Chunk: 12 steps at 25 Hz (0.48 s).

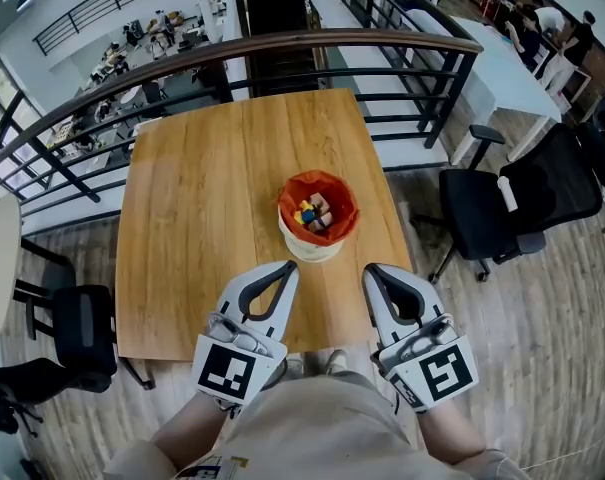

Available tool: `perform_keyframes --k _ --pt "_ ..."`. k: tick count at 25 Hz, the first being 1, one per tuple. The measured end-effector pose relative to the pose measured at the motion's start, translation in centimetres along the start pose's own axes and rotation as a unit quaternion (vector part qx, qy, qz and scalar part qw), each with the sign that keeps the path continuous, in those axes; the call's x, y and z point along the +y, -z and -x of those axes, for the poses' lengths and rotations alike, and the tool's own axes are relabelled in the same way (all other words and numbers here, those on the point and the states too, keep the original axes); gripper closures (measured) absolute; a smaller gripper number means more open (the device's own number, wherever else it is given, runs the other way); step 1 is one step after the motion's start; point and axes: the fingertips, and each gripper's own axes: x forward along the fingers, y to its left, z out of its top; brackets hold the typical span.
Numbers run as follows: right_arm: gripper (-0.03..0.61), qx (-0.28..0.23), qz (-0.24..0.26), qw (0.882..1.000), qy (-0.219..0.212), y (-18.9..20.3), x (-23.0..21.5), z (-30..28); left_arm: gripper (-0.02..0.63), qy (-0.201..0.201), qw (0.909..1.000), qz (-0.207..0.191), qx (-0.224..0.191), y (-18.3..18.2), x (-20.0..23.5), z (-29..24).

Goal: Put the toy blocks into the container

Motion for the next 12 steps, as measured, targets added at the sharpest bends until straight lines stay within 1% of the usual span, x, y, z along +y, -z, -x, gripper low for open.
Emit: perform_keyframes --k 4,12 --pt "0.557 0.007 0.002 1.000 -0.006 0.22 0.17 0.02 0.601 -0.001 0.9999 0.009 0.005 0.18 -0.08 -0.05" --pt "0.557 0.010 0.002 1.000 -0.007 0.67 -0.08 0.36 0.601 0.000 0.9999 0.007 0.013 0.88 -0.35 -0.02"
